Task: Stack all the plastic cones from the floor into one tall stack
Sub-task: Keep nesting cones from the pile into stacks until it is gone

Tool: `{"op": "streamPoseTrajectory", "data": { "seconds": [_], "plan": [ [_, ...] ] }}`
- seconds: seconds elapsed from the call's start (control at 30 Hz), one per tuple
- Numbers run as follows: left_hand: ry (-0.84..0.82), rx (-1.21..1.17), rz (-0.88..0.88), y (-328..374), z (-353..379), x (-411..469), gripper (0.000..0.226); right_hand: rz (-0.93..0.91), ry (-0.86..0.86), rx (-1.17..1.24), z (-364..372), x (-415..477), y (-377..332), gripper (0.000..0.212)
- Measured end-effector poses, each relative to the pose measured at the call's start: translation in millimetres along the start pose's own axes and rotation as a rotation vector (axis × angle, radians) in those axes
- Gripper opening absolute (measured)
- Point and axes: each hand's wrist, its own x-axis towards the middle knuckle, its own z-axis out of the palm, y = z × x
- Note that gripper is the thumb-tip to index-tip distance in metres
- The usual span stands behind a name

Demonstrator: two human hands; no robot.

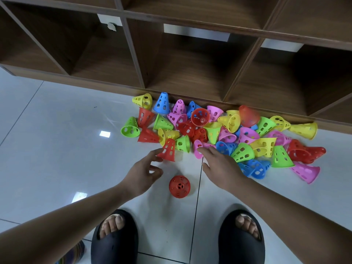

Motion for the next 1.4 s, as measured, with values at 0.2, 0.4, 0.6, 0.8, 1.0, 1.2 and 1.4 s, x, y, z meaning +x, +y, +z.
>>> {"op": "streamPoseTrajectory", "data": {
  "seconds": [0.2,0.4,0.6,0.8,1.0,1.2,1.4],
  "plan": [
    [0.014,-0.057,-0.006,1.4,0.1,-5.9,0.064,0.017,-0.026,-0.036,-0.2,-2.5,4.9,0.052],
    [0.160,-0.100,0.010,16.6,-5.5,-14.6,0.043,0.048,0.054,-0.027,4.3,-13.7,2.9,0.044],
    [0.201,-0.294,-0.021,41.8,-8.6,-23.2,0.008,0.077,0.212,0.089,9.1,-24.3,4.5,0.036],
    [0.087,-0.536,0.029,65.0,-7.3,-35.4,0.012,0.128,0.335,0.349,3.3,-36.7,5.6,0.015],
    [-0.011,-0.509,0.029,61.9,2.8,-40.9,0.017,0.180,0.361,0.564,-14.2,-46.4,-2.9,0.010],
    [-0.023,-0.366,0.031,47.4,10.3,-42.6,0.018,0.330,0.275,1.087,-43.0,-44.8,-20.8,0.017],
    [-0.007,-0.197,-0.040,20.4,18.6,-38.0,0.027,0.461,0.112,1.641,-53.6,-45.1,-35.7,0.023]
  ]
}}
